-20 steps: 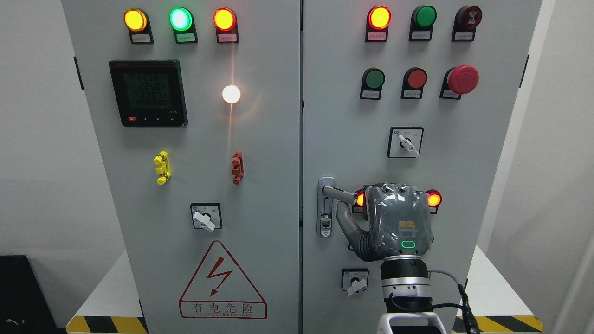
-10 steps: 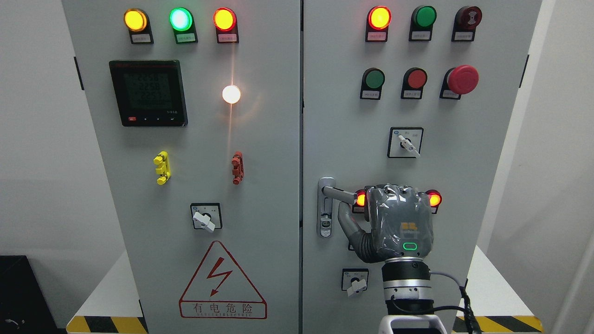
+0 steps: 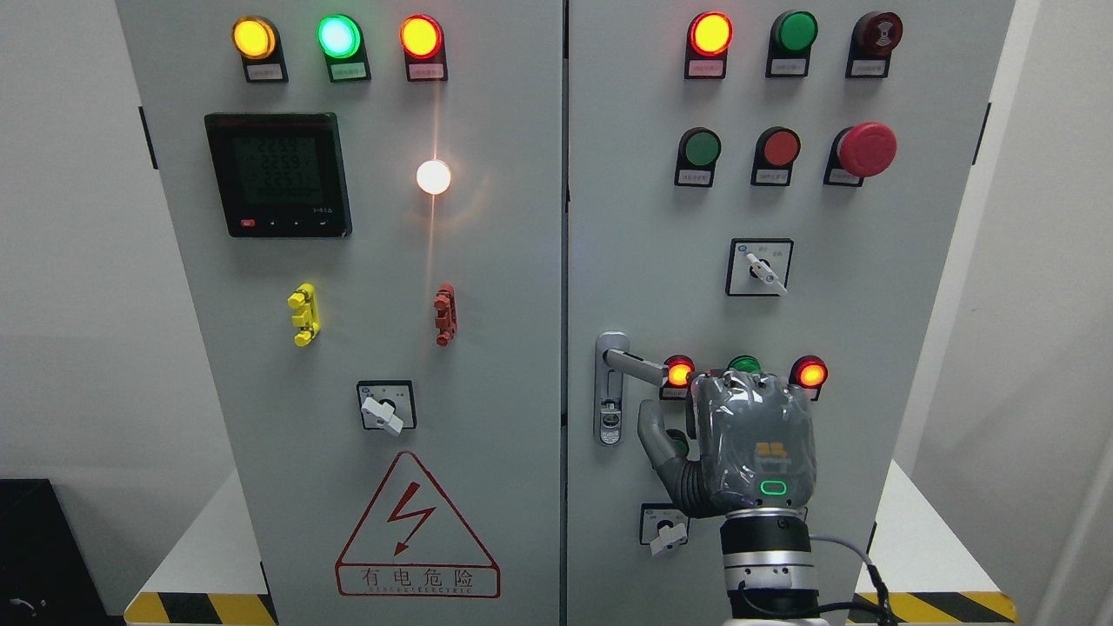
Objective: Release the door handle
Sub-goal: 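Open the right hand fingers and pull away from the handle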
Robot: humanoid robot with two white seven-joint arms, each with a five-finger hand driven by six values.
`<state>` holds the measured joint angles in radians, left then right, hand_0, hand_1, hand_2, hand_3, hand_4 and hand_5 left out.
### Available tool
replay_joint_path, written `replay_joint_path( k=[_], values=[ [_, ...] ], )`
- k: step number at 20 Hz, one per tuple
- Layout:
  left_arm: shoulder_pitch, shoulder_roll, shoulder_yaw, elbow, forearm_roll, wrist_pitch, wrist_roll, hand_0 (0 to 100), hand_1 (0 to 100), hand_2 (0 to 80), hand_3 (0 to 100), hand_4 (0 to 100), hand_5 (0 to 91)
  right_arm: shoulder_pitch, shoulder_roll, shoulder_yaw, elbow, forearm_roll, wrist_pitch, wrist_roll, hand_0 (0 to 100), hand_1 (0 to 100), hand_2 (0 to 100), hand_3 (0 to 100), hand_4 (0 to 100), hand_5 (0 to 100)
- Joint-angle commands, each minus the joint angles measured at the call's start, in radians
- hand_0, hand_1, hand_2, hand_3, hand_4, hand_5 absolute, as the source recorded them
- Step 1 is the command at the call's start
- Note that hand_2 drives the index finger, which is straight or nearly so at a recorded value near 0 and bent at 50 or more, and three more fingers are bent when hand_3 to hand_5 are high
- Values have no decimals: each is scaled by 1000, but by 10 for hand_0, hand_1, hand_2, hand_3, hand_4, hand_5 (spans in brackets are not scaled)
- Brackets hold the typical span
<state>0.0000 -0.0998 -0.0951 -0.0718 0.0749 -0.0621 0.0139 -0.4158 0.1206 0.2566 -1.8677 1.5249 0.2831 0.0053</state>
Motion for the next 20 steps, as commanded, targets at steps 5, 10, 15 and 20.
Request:
replay_joint_path(
  k=[5, 10, 15, 20],
  values=[
    [17, 0, 0, 0, 0, -1, 0, 120, 556, 0, 0, 0, 0, 146, 1, -63, -192, -11, -65, -7, 497, 388, 752, 1000, 920, 919],
    [17, 0, 0, 1, -1, -1, 0, 120, 556, 0, 0, 0, 0, 183, 5, -213, -222, -55, -267, -45, 506, 365, 547, 782, 770, 711],
    [17, 0, 0, 0, 0, -1, 0, 120, 556, 0, 0, 0, 0, 207, 5, -322, -222, -133, -390, -53, 515, 325, 317, 524, 576, 532],
    [17, 0, 0, 0, -1, -1, 0, 120, 556, 0, 0, 0, 0, 209, 7, -444, -217, -262, -582, -50, 527, 258, 157, 272, 349, 317]
  ],
)
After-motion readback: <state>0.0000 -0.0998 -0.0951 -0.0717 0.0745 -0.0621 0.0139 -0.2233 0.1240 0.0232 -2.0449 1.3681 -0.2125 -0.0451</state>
